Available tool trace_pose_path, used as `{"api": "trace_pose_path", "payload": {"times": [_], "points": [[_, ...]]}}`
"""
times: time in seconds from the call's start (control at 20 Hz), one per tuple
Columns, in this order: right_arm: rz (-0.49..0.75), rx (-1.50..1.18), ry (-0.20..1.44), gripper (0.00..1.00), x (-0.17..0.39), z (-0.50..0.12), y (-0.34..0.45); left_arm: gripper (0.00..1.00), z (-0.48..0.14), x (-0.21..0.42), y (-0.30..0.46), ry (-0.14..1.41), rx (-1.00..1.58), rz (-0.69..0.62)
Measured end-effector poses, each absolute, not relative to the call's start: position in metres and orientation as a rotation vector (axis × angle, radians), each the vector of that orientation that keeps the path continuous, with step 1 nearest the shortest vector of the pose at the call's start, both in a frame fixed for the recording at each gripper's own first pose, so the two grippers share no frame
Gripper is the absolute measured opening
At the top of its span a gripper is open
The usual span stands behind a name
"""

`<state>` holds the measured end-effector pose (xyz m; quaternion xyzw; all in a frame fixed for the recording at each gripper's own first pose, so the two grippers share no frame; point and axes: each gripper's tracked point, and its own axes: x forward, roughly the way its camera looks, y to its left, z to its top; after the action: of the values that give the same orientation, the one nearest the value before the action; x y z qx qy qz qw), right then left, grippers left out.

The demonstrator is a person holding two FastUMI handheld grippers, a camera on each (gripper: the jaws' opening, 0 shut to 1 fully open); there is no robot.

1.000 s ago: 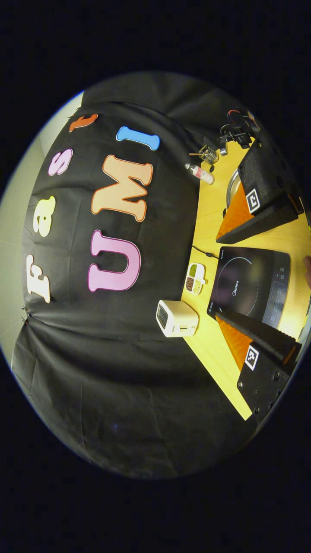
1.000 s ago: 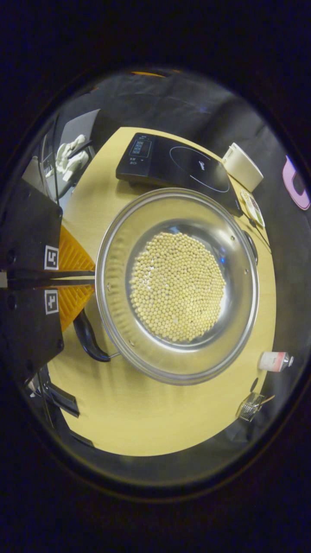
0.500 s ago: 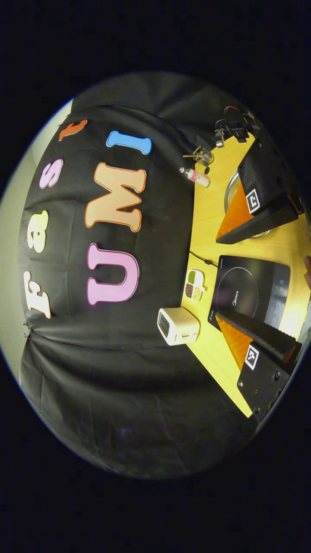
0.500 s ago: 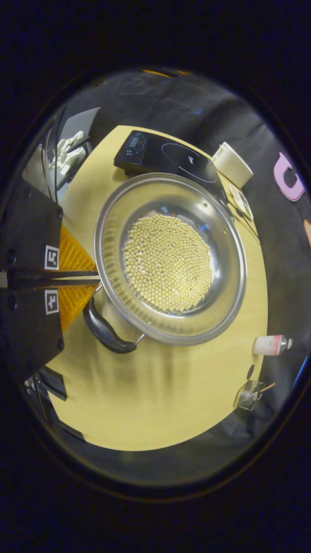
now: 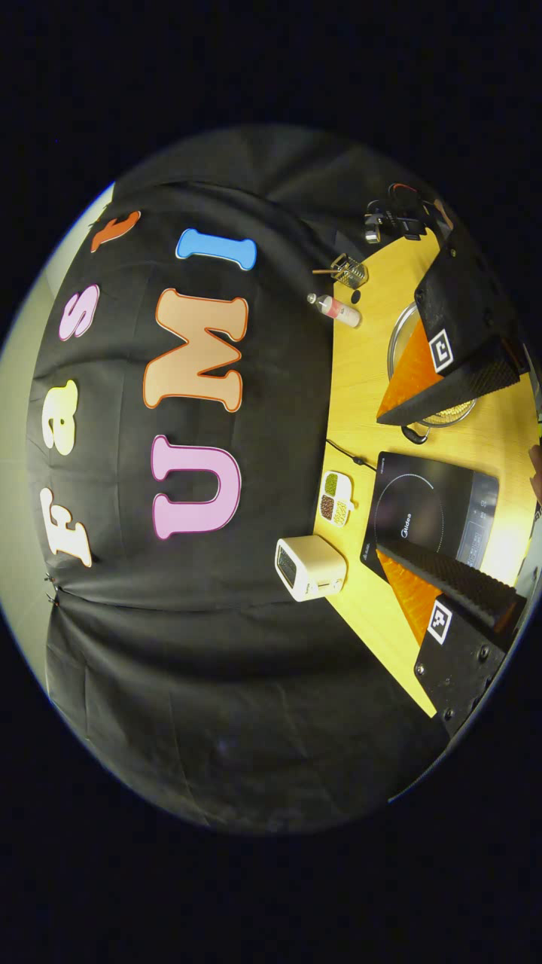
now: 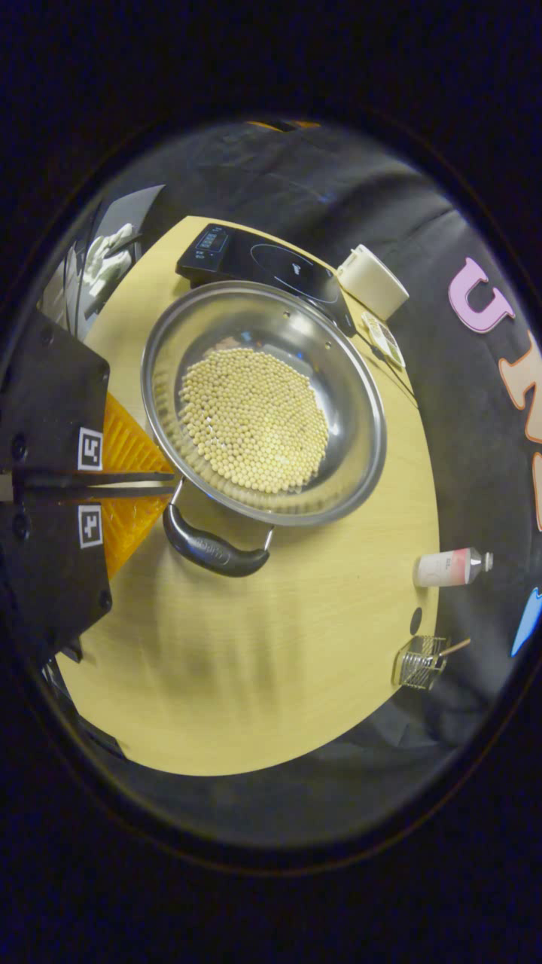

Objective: First push the handle of the pot to place it horizontally, then grasp the pot with both hands and set it on the induction cooktop.

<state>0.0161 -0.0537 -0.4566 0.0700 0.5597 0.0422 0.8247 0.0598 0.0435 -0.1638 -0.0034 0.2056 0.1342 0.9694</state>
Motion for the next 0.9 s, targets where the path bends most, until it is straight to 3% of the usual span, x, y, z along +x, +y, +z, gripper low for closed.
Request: {"api": "trace_pose_path", "payload": {"times": [0.15, 0.35, 0.4, 0.7, 0.9], "points": [[0.075, 0.160, 1.152, 0.03, 0.030, -0.458, -0.063, 0.94, -0.165, 0.058, 0.036, 0.443, 0.009, 0.261], [0.055, 0.182, 1.105, 0.02, 0.047, -0.457, -0.074, 0.89, -0.158, 0.058, 0.028, 0.450, 0.026, 0.256], [0.048, 0.194, 1.096, 0.00, 0.052, -0.457, -0.076, 0.93, -0.157, 0.059, 0.026, 0.451, 0.032, 0.252], [-0.010, 0.201, 1.061, 0.00, 0.071, -0.460, -0.083, 0.89, -0.175, 0.070, 0.021, 0.495, 0.002, 0.201], [-0.061, 0.162, 1.059, 0.00, 0.075, -0.459, -0.085, 0.92, -0.188, 0.077, 0.034, 0.521, -0.030, 0.175]]}}
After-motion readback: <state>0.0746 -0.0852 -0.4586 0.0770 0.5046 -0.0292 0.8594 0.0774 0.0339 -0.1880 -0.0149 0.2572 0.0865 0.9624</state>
